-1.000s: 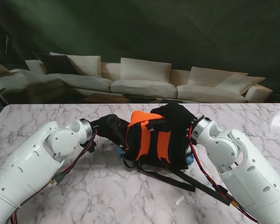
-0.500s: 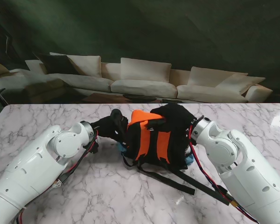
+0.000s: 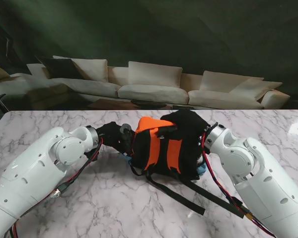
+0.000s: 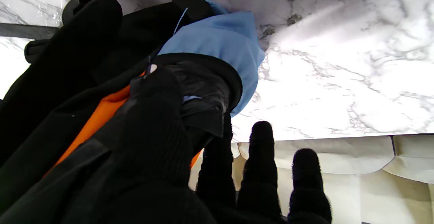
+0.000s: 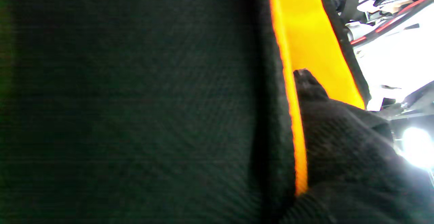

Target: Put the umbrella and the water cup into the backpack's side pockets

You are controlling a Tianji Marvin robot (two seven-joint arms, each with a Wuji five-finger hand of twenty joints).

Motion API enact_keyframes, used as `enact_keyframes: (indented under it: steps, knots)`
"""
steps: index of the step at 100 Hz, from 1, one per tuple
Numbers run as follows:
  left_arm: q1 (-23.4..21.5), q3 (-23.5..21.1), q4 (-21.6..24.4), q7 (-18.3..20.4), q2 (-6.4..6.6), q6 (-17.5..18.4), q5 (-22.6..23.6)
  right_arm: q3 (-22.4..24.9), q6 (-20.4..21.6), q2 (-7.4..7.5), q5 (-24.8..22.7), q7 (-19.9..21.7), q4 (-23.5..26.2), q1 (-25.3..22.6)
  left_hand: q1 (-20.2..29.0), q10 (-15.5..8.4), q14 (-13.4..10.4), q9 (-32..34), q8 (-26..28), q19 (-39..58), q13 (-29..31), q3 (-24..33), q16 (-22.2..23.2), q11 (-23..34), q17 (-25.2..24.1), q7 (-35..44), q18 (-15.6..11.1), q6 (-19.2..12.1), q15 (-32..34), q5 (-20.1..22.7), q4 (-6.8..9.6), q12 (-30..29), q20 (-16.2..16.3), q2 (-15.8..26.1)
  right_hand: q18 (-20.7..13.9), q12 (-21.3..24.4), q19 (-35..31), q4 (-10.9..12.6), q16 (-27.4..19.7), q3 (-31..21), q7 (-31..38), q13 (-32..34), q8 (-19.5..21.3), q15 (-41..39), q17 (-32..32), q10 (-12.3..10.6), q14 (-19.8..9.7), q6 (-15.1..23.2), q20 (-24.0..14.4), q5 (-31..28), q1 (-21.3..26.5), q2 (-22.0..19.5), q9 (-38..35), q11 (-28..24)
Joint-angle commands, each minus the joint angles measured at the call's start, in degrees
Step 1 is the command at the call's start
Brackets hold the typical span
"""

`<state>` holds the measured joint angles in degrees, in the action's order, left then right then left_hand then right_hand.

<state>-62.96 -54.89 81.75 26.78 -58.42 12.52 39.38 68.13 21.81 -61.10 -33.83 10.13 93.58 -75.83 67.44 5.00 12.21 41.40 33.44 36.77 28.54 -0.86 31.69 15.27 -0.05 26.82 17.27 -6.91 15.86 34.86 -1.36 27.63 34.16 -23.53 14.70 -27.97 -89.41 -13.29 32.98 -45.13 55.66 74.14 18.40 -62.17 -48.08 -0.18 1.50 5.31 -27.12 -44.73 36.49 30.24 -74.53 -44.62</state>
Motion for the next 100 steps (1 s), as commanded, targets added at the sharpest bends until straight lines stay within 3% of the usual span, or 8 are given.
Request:
enact_keyframes:
  steps: [1,11,27,39,66,100]
  knots:
    - [-0.5,0.3,-1.3,0.9,0.44,-1.3,-1.6,0.3,0.3,-0.05,0.3,-0.2,0.5,-0.3,2.3,1.8,0.3,-1.5,3.0,-0.5,-0.7,2.9,-0.4,-2.2,-0.1,8.1,1.0,10.0,-0.9,9.5,1.20,-2.5,0.4,12.7,-0.5,-0.8,-0.4,0.2,0.2,-3.5,1.4,1.4,1.2,-0.4,0.1,-1.3,-1.2,10.8,-0.1,-0.3,6.5,-4.5,0.0,0.8]
    - [-0.1,1.5,-2.4,0.5,0.25,-2.7,-2.1,0.5,0.9,-0.07,0.4,-0.4,0.9,-0.4,-1.7,2.2,0.8,-1.4,0.9,-0.1,-0.8,1.3,-0.2,-2.0,-0.2,5.9,0.9,11.3,-0.5,9.7,0.80,-2.5,0.8,15.0,-0.4,-0.8,-0.3,0.2,0.2,-3.5,1.6,1.4,1.5,-0.4,0.2,-1.3,-1.2,11.6,-0.1,-0.4,6.7,-4.6,0.1,0.8]
    - [-0.9,1.9,-5.8,-7.5,-1.53,-3.8,-3.9,0.9,1.5,0.00,0.9,-0.1,1.8,-0.9,-4.5,2.5,1.2,-1.1,-0.9,2.4,-0.5,0.2,0.8,-0.8,0.0,2.8,0.6,12.5,0.9,10.1,0.32,-1.9,1.9,19.8,-0.4,-0.9,-0.3,0.2,0.3,-3.4,1.7,1.4,1.7,-0.4,0.2,-1.5,-1.1,11.9,-0.2,-0.3,6.8,-4.6,0.2,0.7]
    - [-2.4,0.3,-6.3,-11.7,-2.60,-4.1,-5.9,1.2,1.9,0.16,1.0,0.5,2.2,-1.1,-4.8,2.7,1.4,-1.5,-0.5,3.5,-0.9,0.0,1.3,-0.6,-0.6,1.7,0.6,11.0,1.7,9.4,0.22,-2.1,2.3,21.0,-0.4,-1.0,-0.3,0.2,0.2,-3.5,1.7,1.4,1.8,-0.3,0.2,-1.5,-1.2,12.0,-0.2,-0.4,6.8,-4.5,0.2,0.7]
    - [-3.7,-1.8,-5.3,-15.1,-3.26,-3.0,-6.1,0.9,2.4,0.21,2.3,1.2,2.1,-0.9,-6.0,2.8,1.3,-2.5,-0.7,3.6,-0.8,-0.3,1.5,-2.3,-0.9,0.3,0.8,6.5,2.0,7.4,0.22,-4.0,2.2,22.2,-0.4,-1.1,-0.3,0.2,0.3,-3.6,1.6,1.4,1.8,-0.3,0.3,-1.4,-1.0,11.8,-0.2,-0.5,6.8,-4.4,0.1,0.7]
    - [-3.4,-1.8,-5.2,-17.9,-4.04,-3.8,-6.4,0.6,2.8,0.44,3.4,2.5,2.2,-0.6,-6.3,2.6,1.2,-2.6,-0.8,4.0,-0.8,-0.4,1.7,-2.3,-0.9,-0.3,0.7,5.6,2.3,7.4,0.10,-4.7,2.4,22.9,-0.3,-1.1,-0.2,0.2,0.3,-3.7,1.5,1.4,1.8,-0.3,0.4,-1.5,-1.0,11.9,-0.2,-0.5,6.7,-4.3,0.1,0.9]
